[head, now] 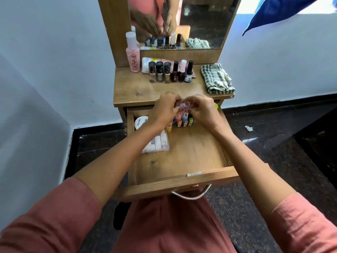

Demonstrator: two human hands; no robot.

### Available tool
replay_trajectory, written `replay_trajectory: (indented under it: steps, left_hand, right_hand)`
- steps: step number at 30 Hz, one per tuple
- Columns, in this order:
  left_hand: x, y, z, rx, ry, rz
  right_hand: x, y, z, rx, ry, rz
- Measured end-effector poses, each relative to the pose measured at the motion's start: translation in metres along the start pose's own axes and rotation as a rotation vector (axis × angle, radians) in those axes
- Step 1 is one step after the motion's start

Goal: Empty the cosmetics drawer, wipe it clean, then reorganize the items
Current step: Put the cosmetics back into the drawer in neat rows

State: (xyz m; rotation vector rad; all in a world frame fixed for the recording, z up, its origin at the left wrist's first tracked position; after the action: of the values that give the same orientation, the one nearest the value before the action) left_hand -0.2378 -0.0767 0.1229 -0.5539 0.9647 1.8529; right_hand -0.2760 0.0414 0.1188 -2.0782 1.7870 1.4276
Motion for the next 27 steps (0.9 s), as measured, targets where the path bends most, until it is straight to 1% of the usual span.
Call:
replay_trajectory:
  steps: [5,13,19,27]
  left_hand:
    - [0.02,-0.015,-0.006,-0.029,0.097,-0.087]
    - [0.037,-0.021,-0.017,0.0,0.252,-0.11]
    - [0.041,-0.024,-0.017,0.038,0.291,-0.096]
    - [0.04,-0.024,-0.02,0.018,0.283,-0.083]
  right_hand:
    - [0.018,-0.019,0.022,0.094,-0.022,-0.054]
    - [0.034,-0.03,0.029,0.154,-0.055,-0.115]
    - [0.039,-0.035,0.03,0.179,-0.074,-0.13]
    - [0.04,-0.038,0.027,0.172,-0.077,-0.13]
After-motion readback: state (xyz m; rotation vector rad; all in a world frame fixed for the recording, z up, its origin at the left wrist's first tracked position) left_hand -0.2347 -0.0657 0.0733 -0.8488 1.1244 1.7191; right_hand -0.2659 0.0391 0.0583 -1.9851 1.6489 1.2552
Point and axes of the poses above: each hand's wrist, its own y-axis towards the middle knuckle, its own x-axis out of the palm, z = x × y, the point moved 4 cm from there along y, towards the middle knuckle, and after that the axes turned 13 degrees about z, right-handed, at the moved point
